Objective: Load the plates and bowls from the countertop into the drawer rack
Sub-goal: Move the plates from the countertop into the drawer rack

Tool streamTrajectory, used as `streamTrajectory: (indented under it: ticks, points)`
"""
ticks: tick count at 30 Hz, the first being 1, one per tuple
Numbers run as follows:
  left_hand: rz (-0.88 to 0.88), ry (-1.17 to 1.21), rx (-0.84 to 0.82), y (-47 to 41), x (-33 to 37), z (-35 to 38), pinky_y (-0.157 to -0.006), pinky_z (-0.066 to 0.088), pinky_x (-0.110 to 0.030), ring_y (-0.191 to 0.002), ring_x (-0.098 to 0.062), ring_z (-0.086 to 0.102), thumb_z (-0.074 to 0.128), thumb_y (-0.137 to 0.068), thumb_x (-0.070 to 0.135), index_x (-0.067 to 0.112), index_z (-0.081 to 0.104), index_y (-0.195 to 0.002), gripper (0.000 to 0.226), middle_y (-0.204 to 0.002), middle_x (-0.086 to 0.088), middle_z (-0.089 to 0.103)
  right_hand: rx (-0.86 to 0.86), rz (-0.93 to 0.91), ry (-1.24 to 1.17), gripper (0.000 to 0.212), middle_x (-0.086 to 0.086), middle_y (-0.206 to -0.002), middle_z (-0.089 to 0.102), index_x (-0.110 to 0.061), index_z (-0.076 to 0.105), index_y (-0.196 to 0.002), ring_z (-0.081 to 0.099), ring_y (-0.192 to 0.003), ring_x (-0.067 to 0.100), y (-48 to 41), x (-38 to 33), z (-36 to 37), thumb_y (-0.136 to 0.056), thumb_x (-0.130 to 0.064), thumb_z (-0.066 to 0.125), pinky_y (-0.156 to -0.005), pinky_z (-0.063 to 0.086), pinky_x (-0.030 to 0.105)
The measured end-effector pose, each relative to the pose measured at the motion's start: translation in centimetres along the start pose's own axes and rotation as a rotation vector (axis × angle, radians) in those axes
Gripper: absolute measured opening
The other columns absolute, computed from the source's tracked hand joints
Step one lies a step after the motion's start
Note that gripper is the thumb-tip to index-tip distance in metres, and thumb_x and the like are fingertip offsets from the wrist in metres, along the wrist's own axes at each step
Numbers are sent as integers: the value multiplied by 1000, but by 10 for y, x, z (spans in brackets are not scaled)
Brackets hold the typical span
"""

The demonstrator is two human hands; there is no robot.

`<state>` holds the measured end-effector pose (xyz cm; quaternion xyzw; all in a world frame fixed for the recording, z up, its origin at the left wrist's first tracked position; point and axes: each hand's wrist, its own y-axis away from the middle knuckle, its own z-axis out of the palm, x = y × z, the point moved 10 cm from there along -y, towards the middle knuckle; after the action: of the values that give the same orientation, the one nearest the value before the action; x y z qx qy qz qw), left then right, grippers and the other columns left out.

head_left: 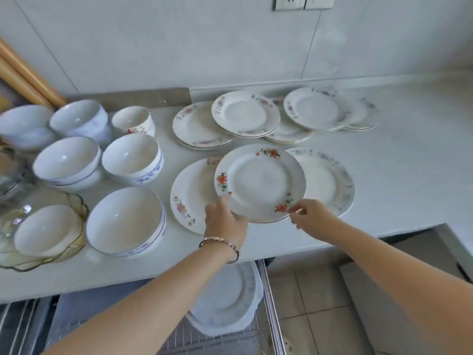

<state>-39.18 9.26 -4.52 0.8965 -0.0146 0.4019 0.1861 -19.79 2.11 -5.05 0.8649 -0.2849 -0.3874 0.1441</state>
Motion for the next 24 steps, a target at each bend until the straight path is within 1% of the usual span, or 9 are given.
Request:
streamTrajectory:
  ticks: [4, 7, 9, 10, 12, 15, 18, 21, 24]
  points:
    - [-244, -13, 140, -32, 0, -3, -100, 39, -41, -128, -37, 38, 56, -87, 17, 2, 36, -135, 54, -141, -20, 35, 161, -3, 39, 37, 11, -111, 58, -24, 45, -131, 51, -59, 16, -43, 8, -56, -94, -26, 42, -47, 35, 23]
    - [-374, 86, 151, -58, -16, 8, -97, 42, -42, -120, -39, 49, 48, -92, 16, -3, 39, -132, 45, -136, -23, 44, 165, 26, 39, 50, 14, -123, 55, -22, 31, -143, 58, -82, 24, -73, 21, -61, -95, -33, 40, -64, 44, 27]
    - [-398, 153, 149, -74, -28, 14, -92, 46, -38, -113, -38, 55, 46, -91, 11, -4, 50, -124, 36, -127, -21, 55, 107, 73, 27, 52, 13, -120, 57, -11, 31, -141, 57, -101, 30, -90, 29, -49, -95, -33, 42, -76, 44, 30]
    - [-424, 201, 156, -81, -37, 15, -92, 48, -35, -110, -36, 58, 49, -89, 10, -3, 56, -118, 33, -121, -19, 61, 76, 77, 10, 48, 12, -114, 58, -7, 38, -136, 56, -99, 30, -96, 29, -43, -94, -31, 43, -73, 42, 29]
    - [-497, 393, 138, -87, -52, 22, -96, 50, -45, -105, -34, 62, 58, -85, 6, -2, 63, -106, 23, -109, -17, 66, 42, 90, -119, 36, 14, -105, 61, -1, 52, -120, 54, -87, 27, -102, 29, -33, -92, -23, 45, -67, 45, 30]
    - [-541, 639, 84, -82, -56, 33, -96, 48, -50, -98, -30, 60, 57, -87, -2, 4, 65, -98, 15, -87, -12, 65, 78, 157, -418, 29, 25, -113, 63, 7, 58, -110, 62, -97, 37, -104, 39, -32, -88, -10, 50, -92, 52, 48]
    - [-510, 714, 69, -69, -53, 33, -88, 50, -45, -88, -28, 58, 53, -89, -4, 12, 58, -73, 23, -84, -8, 64, 66, 160, -522, 24, 21, -105, 63, 4, 60, -110, 61, -97, 35, -94, 42, -31, -89, -6, 52, -96, 50, 45]
    - [-435, 751, -8, -43, -53, 24, -74, 55, -40, -77, -21, 62, 51, -90, -5, 13, 59, -77, 24, -82, -5, 64, 46, 129, -543, 14, 13, -99, 62, -7, 60, -104, 59, -94, 29, -68, 43, -29, -91, -8, 53, -90, 52, 43]
    - [-371, 697, -126, -9, -57, 5, -54, 60, -32, -80, -23, 65, 56, -85, -10, 7, 57, -90, 18, -92, -11, 66, 29, 111, -553, 14, 15, -104, 64, -11, 59, -104, 61, -97, 31, -30, 42, -24, -92, -8, 53, -85, 52, 39]
